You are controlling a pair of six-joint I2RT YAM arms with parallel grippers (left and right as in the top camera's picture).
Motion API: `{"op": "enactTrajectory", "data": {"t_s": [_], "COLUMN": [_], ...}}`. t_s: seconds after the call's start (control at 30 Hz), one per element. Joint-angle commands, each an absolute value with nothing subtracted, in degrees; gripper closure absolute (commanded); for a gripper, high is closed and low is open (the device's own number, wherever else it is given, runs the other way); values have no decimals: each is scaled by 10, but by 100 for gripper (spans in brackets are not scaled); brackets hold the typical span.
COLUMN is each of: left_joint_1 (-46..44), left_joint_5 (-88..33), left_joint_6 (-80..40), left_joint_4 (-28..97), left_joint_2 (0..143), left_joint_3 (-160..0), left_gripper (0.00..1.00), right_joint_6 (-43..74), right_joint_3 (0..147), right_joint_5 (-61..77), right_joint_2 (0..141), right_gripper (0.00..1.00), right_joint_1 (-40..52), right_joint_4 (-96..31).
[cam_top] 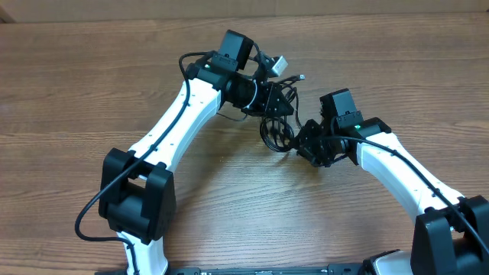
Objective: Untangle cables
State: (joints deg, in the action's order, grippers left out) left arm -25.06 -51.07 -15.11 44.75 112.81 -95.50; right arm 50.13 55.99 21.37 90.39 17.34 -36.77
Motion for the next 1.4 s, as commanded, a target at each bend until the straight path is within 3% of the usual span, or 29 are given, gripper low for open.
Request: {"op": "enactTrajectory", "data": {"t_s": [0.0,0.1,0.37,0.73,0.97,1.27,1.3,1.37], "left_joint_1": [-248,-248,-247,-247,-250,-251,-250,-250], "left_joint_5": [-541,-541,-536,-455,-246,-129,-109,-89], "left_joint_6": [-207,-215,-215,-206,-181,-148,-148,-148], "left_joint_4": [448,448,448,457,557,574,574,578], "left_joint_2": [1117,1117,1117,1117,1117,1118,1118,1119], "left_joint_3": [-962,-962,-962,-962,-960,-940,-940,-940], "left_gripper": [96,96,96,96,96,96,93,52], "right_joint_6": [530,552,553,541,489,404,404,397], "right_joint_3": [556,556,556,556,561,601,601,601], "right_joint_5": [194,201,206,223,306,293,283,264], "right_joint_2": [905,905,905,905,905,904,904,904], "right_gripper": [72,73,95,96,96,96,96,95], "right_joint_1": [176,176,177,177,169,157,157,157], "right_joint_4": [-339,-335,-340,-372,-348,-394,-405,-428]}}
